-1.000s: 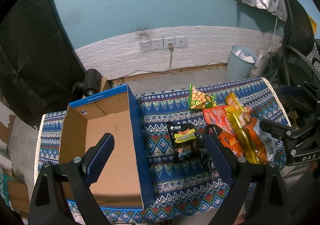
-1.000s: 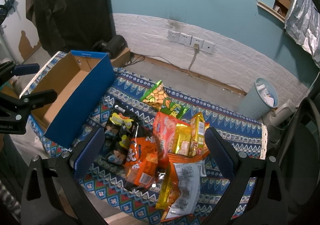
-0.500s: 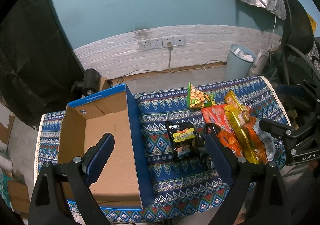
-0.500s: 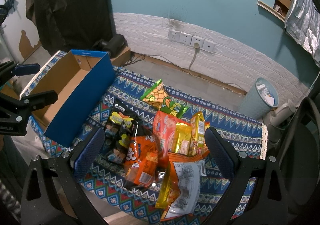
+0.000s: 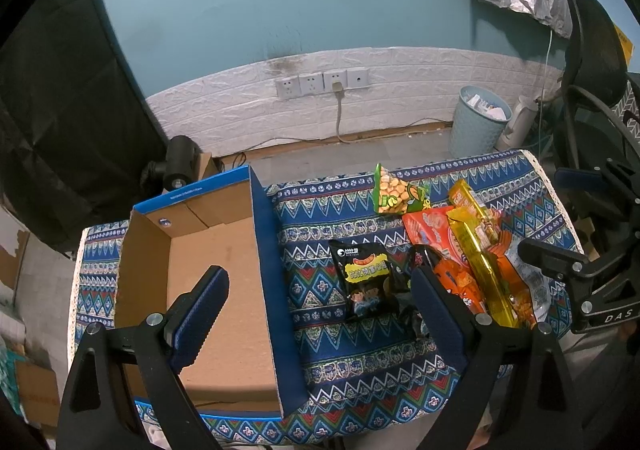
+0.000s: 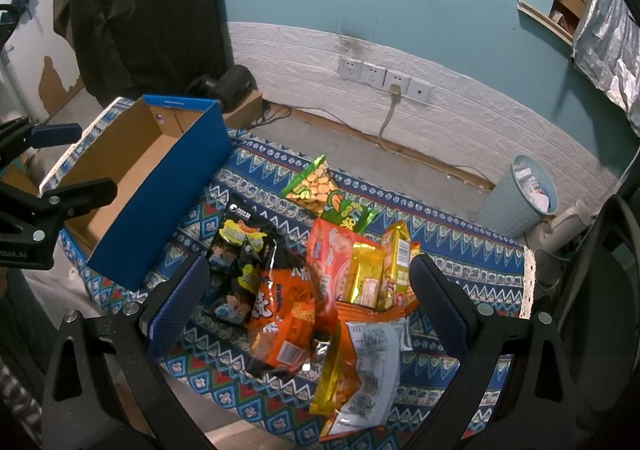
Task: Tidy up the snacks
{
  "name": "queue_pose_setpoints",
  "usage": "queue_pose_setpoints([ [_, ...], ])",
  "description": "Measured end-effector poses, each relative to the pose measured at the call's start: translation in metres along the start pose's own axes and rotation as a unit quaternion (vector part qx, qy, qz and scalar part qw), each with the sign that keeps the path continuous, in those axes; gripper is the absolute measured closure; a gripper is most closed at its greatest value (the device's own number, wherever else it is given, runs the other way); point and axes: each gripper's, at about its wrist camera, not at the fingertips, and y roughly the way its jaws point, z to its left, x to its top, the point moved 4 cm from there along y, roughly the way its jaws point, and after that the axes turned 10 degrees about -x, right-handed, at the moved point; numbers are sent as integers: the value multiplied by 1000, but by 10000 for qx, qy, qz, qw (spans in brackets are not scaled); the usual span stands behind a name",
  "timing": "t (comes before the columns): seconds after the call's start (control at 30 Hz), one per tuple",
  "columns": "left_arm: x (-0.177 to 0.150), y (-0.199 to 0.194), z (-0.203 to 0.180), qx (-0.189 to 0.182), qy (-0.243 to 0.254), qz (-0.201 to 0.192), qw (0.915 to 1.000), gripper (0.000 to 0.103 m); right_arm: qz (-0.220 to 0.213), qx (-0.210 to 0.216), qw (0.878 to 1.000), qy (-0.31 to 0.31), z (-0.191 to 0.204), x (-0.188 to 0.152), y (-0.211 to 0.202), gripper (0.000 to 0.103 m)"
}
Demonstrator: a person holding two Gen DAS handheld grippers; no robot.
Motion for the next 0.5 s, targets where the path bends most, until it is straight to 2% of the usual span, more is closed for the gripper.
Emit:
queue_pose_setpoints([
  [0.27, -1, 5, 2, -69, -42, 92, 9999, 9, 10, -10, 10000, 0, -1, -2, 0, 4],
  [0.5, -5, 20, 1, -237, -147, 352, 9990, 9, 63, -18, 10000, -22, -5, -3, 3, 4],
])
